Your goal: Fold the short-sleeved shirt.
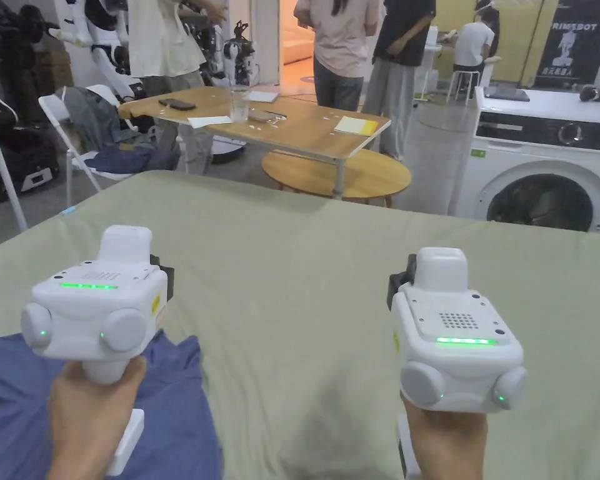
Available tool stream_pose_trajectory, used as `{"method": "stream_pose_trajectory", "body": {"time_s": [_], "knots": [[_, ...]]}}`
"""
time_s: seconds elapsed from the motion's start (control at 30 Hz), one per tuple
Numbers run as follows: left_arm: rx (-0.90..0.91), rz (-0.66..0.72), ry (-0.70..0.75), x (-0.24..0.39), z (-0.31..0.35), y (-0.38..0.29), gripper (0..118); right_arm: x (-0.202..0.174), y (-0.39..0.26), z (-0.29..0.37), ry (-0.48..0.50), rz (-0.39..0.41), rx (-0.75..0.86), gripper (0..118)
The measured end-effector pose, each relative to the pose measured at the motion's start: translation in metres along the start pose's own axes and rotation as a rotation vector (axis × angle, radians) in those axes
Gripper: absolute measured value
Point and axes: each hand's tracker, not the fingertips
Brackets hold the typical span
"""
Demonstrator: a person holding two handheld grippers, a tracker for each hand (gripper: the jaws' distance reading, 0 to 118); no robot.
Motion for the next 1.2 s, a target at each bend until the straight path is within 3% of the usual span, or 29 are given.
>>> {"method": "stream_pose_trajectory", "body": {"time_s": [0.13,0.37,0.4,0.5,0.53,0.57,0.8,0.9,0.97,1.0,1.03,1.07,1.2], "knots": [[-0.198,0.094,-0.021,-0.048,-0.013,-0.015,0,-0.034,-0.005,-0.004,0.060,0.019,-0.017,0],[-0.484,0.062,-0.050,-0.092,-0.038,-0.045,0,-0.063,-0.015,-0.009,0.121,0.034,-0.055,0],[-0.529,0.074,-0.069,-0.098,-0.043,-0.049,5,-0.064,-0.017,-0.010,0.126,0.038,-0.060,0],[-0.655,0.148,-0.158,-0.106,-0.055,-0.063,71,-0.065,-0.022,-0.011,0.132,0.053,-0.072,0],[-0.679,0.168,-0.172,-0.107,-0.059,-0.068,86,-0.065,-0.024,-0.012,0.131,0.060,-0.075,0],[-0.681,0.150,-0.153,-0.106,-0.063,-0.073,86,-0.064,-0.026,-0.012,0.130,0.064,-0.080,0],[-0.844,0.124,-0.163,-0.087,-0.098,-0.127,86,-0.058,-0.036,-0.013,0.122,0.079,-0.113,0],[-0.721,-0.007,-0.093,-0.066,-0.082,-0.129,85,-0.055,-0.040,-0.011,0.119,0.094,-0.127,0],[-0.703,0.001,-0.157,-0.062,-0.075,-0.125,58,-0.053,-0.043,-0.010,0.114,0.100,-0.128,0],[-0.673,-0.023,-0.173,-0.059,-0.070,-0.124,40,-0.053,-0.043,-0.010,0.113,0.100,-0.130,0],[-0.654,-0.052,-0.168,-0.058,-0.068,-0.125,11,-0.052,-0.044,-0.010,0.113,0.098,-0.134,0],[-0.648,-0.026,-0.213,-0.058,-0.068,-0.127,0,-0.051,-0.045,-0.011,0.114,0.095,-0.139,0],[-0.592,0.002,-0.195,-0.063,-0.060,-0.132,0,-0.045,-0.047,-0.007,0.108,0.083,-0.141,0]]}}
